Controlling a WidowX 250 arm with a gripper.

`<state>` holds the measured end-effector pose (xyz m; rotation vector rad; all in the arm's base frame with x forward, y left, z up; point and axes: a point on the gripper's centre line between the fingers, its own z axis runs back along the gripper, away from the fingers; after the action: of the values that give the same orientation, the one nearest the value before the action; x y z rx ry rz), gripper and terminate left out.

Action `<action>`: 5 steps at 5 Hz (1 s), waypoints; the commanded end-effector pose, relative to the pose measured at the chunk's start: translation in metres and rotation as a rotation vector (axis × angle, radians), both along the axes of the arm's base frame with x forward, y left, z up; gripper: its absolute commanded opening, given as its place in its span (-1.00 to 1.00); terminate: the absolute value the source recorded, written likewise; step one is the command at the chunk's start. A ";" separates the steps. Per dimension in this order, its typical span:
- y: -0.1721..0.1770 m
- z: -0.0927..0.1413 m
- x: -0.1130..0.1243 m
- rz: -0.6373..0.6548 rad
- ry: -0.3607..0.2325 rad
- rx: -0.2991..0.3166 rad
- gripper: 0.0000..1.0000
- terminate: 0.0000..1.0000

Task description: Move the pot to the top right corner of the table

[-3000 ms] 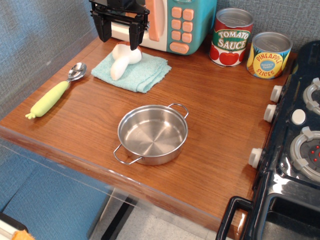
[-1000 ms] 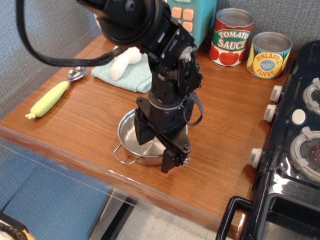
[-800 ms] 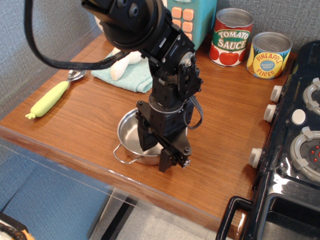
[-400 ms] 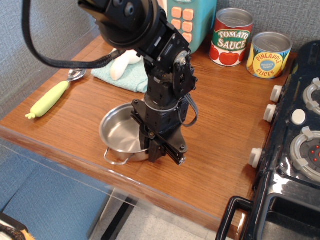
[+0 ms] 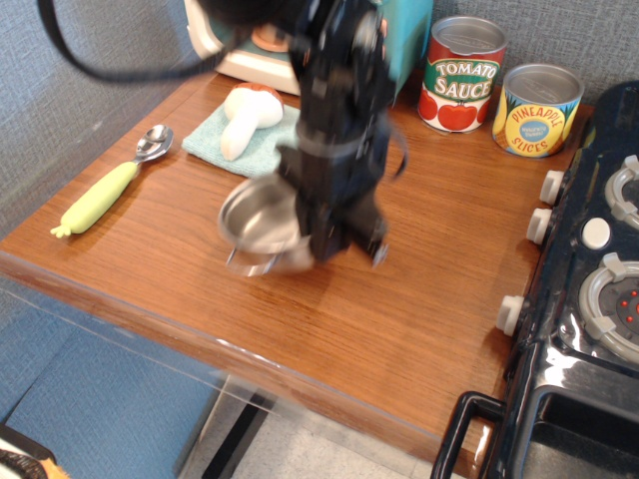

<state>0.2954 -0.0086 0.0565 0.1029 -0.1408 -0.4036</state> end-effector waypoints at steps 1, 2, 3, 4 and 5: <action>-0.025 0.038 0.091 -0.014 -0.109 -0.030 -1.00 -1.00; -0.042 0.017 0.116 -0.027 -0.072 -0.010 -1.00 -1.00; -0.058 -0.002 0.129 -0.054 -0.045 0.018 -1.00 -1.00; -0.064 -0.008 0.125 -0.069 -0.041 0.037 -1.00 -1.00; -0.066 -0.005 0.123 -0.047 -0.044 0.052 1.00 -1.00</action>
<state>0.4195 -0.0789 0.0296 0.1520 -0.1159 -0.4438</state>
